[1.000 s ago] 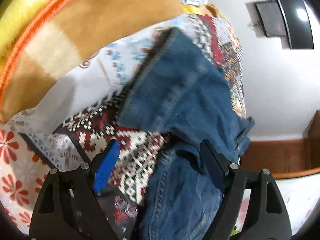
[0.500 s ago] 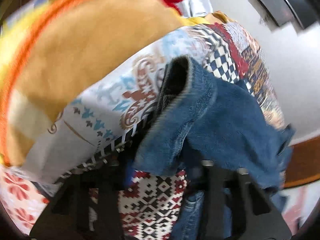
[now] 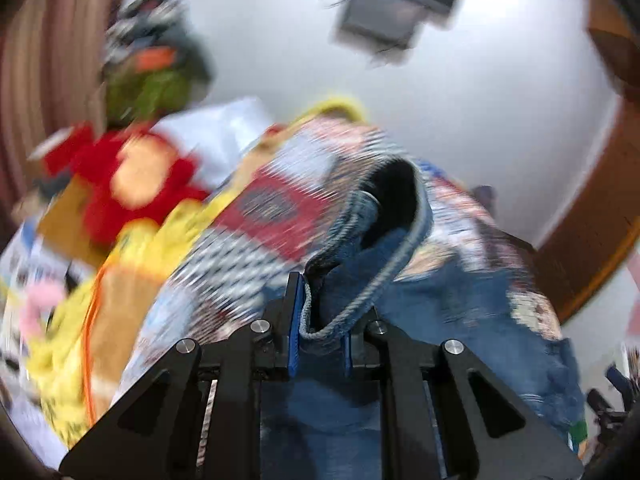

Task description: Fold large clothes

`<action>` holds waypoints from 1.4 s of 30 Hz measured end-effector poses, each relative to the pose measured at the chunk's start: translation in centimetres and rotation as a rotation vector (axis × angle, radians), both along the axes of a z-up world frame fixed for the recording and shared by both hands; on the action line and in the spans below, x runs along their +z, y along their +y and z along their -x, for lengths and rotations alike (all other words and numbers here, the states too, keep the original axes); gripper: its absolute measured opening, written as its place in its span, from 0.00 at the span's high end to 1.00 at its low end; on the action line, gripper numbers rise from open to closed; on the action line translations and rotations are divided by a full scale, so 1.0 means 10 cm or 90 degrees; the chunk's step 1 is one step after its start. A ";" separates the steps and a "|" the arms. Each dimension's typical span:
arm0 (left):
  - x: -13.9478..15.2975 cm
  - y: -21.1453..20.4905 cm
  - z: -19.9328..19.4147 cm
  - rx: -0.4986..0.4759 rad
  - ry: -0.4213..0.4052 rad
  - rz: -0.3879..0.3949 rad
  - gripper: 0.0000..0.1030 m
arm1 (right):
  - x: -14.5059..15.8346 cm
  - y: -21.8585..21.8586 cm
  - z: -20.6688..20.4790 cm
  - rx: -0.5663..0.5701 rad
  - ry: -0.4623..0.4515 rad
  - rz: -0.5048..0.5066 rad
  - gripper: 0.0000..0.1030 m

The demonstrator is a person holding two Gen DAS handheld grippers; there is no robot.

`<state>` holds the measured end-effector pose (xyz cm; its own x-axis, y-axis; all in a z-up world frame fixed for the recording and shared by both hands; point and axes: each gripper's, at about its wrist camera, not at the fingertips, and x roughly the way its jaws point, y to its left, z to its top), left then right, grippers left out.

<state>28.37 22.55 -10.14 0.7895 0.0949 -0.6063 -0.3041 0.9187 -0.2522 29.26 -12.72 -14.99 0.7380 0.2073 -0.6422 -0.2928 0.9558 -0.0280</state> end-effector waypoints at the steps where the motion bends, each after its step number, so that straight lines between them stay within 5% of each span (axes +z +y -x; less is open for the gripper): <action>1: 0.13 -0.16 -0.08 -0.029 -0.011 -0.007 0.85 | 0.03 -0.04 0.01 -0.001 -0.007 -0.004 0.00; 9: 0.40 -1.50 -0.62 -0.235 -0.018 -0.039 0.86 | 0.20 -0.49 0.08 -0.037 -0.039 -0.038 0.00; 20: -0.72 -2.74 -0.93 -0.406 0.230 -0.033 0.84 | 0.14 -1.08 0.09 -0.087 0.002 -0.083 0.00; 23: -0.82 -2.88 -0.80 -0.427 0.250 -0.050 0.68 | 0.08 -1.13 0.05 -0.085 0.026 -0.104 0.00; 25: -0.79 -2.86 -0.66 -0.458 0.239 -0.009 0.40 | 0.04 -1.12 0.01 -0.082 0.041 -0.120 0.00; 30: -0.57 -2.64 -0.39 -0.447 0.195 0.014 0.31 | -0.07 -1.01 -0.11 -0.061 0.083 -0.153 0.00; 35: -0.50 -2.03 -0.23 -0.349 0.158 -0.015 0.17 | -0.24 -0.79 -0.33 -0.018 0.156 -0.185 0.00; 42: -0.89 -0.99 -0.07 -0.185 0.215 -0.030 0.16 | -0.67 -0.44 -0.78 0.024 0.296 -0.192 0.00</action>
<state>29.06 12.70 -19.03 0.5456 -0.0680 -0.8353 -0.0905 0.9861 -0.1394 37.10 -17.16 -21.67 0.3802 0.4531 -0.8063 -0.2429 0.8901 0.3856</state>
